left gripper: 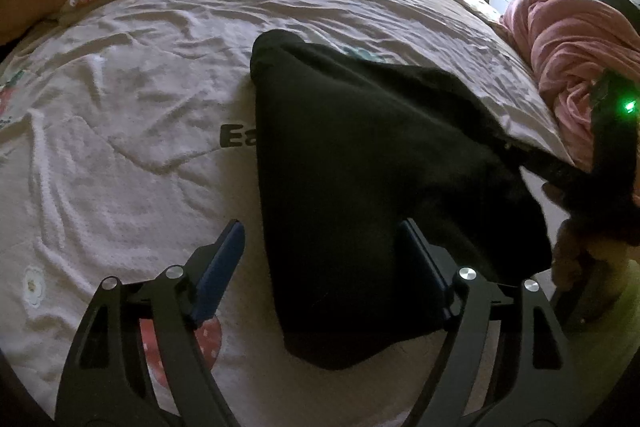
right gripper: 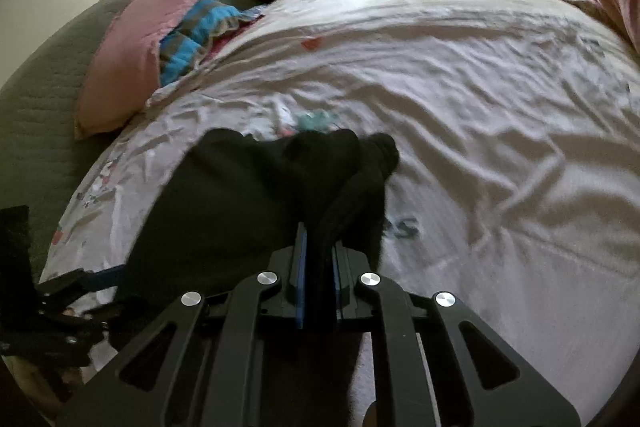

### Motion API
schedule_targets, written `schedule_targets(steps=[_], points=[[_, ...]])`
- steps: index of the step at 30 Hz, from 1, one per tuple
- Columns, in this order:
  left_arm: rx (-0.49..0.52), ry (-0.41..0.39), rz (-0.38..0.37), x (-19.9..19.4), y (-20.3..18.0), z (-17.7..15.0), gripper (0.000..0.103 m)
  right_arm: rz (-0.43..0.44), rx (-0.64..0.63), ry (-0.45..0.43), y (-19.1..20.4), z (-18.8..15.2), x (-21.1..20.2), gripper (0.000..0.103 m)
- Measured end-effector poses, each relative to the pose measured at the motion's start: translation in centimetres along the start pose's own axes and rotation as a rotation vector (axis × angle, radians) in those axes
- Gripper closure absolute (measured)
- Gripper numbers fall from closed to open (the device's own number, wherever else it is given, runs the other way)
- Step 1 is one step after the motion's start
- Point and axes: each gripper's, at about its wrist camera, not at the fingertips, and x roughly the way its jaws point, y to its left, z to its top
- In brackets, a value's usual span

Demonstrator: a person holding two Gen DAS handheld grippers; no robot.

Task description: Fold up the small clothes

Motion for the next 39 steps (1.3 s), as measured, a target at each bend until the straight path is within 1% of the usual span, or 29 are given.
schedule_targets(steps=[3, 5, 7, 9, 10, 11, 12, 15, 18, 19, 20, 21, 22, 24, 25, 27, 28, 31, 37, 39], points=[[0.014, 0.000, 0.006, 0.0, -0.3, -0.1, 0.032, -0.020, 0.039, 0.007, -0.4, -0.7, 0.5, 0.092], [0.021, -0.002, 0.012, -0.1, -0.4, -0.2, 0.032, -0.060, 0.024, -0.001, 0.1, -0.9, 0.2, 0.087], [0.022, -0.003, 0.013, -0.2, -0.4, -0.3, 0.032, -0.091, 0.015, -0.008, 0.3, -1.0, -0.4, 0.080], [0.020, -0.005, 0.014, -0.4, -0.3, -0.4, 0.032, -0.121, 0.006, -0.025, 0.7, -1.2, -1.3, 0.078], [0.020, -0.006, 0.014, -0.5, -0.2, -0.4, 0.032, -0.136, 0.002, -0.034, 0.9, -1.3, -1.8, 0.071], [0.020, -0.006, 0.014, -0.6, -0.2, -0.5, 0.032, -0.152, 0.003, -0.046, 1.0, -1.4, -2.3, 0.066], [0.022, -0.009, 0.014, -0.8, -0.2, -0.5, 0.032, -0.162, 0.006, -0.063, 1.0, -1.6, -3.0, 0.059], [0.031, -0.019, 0.013, -1.5, -0.3, -0.8, 0.032, -0.170, 0.012, -0.124, 1.3, -2.4, -5.9, 0.050], [0.044, -0.033, 0.013, -2.5, -0.4, -1.2, 0.032, -0.167, -0.004, -0.173, 2.2, -3.1, -8.3, 0.035], [0.047, -0.039, 0.011, -2.9, -0.5, -1.4, 0.030, -0.172, -0.016, -0.191, 2.7, -3.4, -9.2, 0.029], [0.051, -0.045, 0.009, -3.3, -0.5, -1.6, 0.025, -0.179, -0.031, -0.210, 3.2, -3.8, -10.1, 0.025], [0.057, -0.050, 0.010, -3.6, -0.5, -1.8, 0.022, -0.181, -0.047, -0.225, 3.8, -4.1, -10.9, 0.018], [0.065, -0.057, 0.012, -4.0, -0.6, -2.0, 0.022, -0.184, -0.057, -0.234, 4.1, -4.4, -11.4, 0.016], [0.073, -0.068, 0.014, -4.9, -0.7, -2.5, 0.018, -0.190, -0.088, -0.265, 5.2, -5.1, -12.9, 0.015], [0.074, -0.074, 0.011, -5.3, -0.6, -2.6, 0.018, -0.196, -0.096, -0.275, 5.6, -5.4, -13.3, 0.007], [0.077, -0.092, 0.009, -6.3, -0.6, -3.1, 0.016, -0.211, -0.109, -0.311, 6.5, -6.2, -14.4, 0.006], [0.079, -0.099, 0.009, -6.7, -0.7, -3.3, 0.010, -0.206, -0.114, -0.318, 6.8, -6.5, -14.8, 0.006], [0.085, -0.131, 0.011, -8.1, -0.8, -3.9, 0.010, -0.202, -0.131, -0.316, 7.8, -7.5, -15.5, 0.005], [0.059, -0.175, -0.005, -10.3, 0.0, -5.3, 0.010, -0.252, -0.184, -0.342, 9.5, -9.7, -16.5, 0.005], [0.053, -0.185, 0.002, -10.7, 0.3, -6.0, 0.010, -0.267, -0.193, -0.345, 10.0, -10.6, -16.7, 0.005]])
